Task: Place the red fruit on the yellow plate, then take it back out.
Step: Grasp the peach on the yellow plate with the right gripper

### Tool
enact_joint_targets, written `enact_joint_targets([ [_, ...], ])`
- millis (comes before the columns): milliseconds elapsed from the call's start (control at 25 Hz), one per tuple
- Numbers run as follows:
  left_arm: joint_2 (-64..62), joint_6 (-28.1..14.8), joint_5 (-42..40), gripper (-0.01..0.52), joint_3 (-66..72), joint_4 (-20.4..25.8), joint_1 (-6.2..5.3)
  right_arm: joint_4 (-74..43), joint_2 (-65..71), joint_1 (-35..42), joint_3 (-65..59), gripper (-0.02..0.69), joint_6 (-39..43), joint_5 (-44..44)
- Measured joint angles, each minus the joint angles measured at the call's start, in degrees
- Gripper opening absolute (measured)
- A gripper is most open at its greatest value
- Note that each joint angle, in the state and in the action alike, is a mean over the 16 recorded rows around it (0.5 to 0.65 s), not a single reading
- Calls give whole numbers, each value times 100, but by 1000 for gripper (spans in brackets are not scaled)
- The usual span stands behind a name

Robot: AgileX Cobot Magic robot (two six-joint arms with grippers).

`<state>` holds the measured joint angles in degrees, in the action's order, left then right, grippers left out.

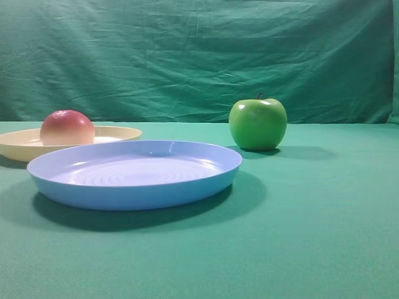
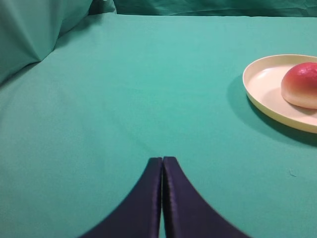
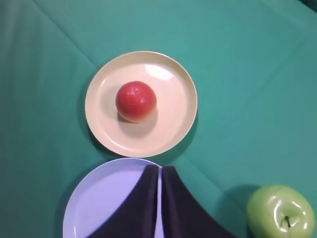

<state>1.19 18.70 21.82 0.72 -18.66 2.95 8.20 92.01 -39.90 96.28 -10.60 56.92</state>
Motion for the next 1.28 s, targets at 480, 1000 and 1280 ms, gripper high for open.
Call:
enact_joint_targets([
  [480,0,0,0,0,0,0,0,-38,-2577,137,-2990,0,184,-1473],
  [1000,0,0,0,0,0,0,0,-880,-4754,1111,-3956,0,799,-1458],
  [1280,0,0,0,0,0,0,0,-1214,-5896,2047,-4615,0,1124,-1696],
])
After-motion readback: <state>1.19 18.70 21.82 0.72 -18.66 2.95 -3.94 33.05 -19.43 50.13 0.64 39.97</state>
